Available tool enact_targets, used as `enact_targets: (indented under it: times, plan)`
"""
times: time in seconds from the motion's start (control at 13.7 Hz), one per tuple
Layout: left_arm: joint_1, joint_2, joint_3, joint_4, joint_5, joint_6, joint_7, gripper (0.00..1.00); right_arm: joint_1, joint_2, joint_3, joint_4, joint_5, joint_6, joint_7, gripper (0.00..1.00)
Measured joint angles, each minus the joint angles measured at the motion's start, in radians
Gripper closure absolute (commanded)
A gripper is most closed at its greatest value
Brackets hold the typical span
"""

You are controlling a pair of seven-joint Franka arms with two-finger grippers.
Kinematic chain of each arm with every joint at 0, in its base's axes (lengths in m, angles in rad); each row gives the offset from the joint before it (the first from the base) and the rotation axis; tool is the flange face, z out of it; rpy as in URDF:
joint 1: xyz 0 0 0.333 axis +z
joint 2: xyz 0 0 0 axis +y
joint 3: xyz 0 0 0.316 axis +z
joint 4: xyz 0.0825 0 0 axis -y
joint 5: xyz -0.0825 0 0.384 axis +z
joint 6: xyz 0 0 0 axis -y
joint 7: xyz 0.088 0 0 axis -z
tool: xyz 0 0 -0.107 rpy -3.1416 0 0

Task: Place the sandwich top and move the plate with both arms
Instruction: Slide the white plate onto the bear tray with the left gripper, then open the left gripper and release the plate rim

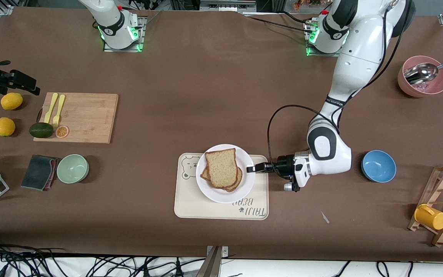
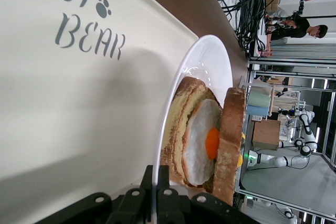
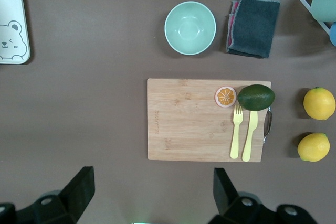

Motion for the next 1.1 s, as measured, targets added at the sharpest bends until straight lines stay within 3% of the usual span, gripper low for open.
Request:
enact_targets:
  times: [0.51, 1.1]
  plan:
    - [-0.041, 0.131, 0.047, 0.169, 0.000, 0.041, -0.066, 1.00, 0.000, 0.000, 0.000, 0.000, 0.000, 0.000, 0.000, 0.00]
    - [-0.057, 0.178, 0.058, 0.207, 0.000, 0.050, -0.078, 1.00, 0.000, 0.000, 0.000, 0.000, 0.000, 0.000, 0.000, 0.00]
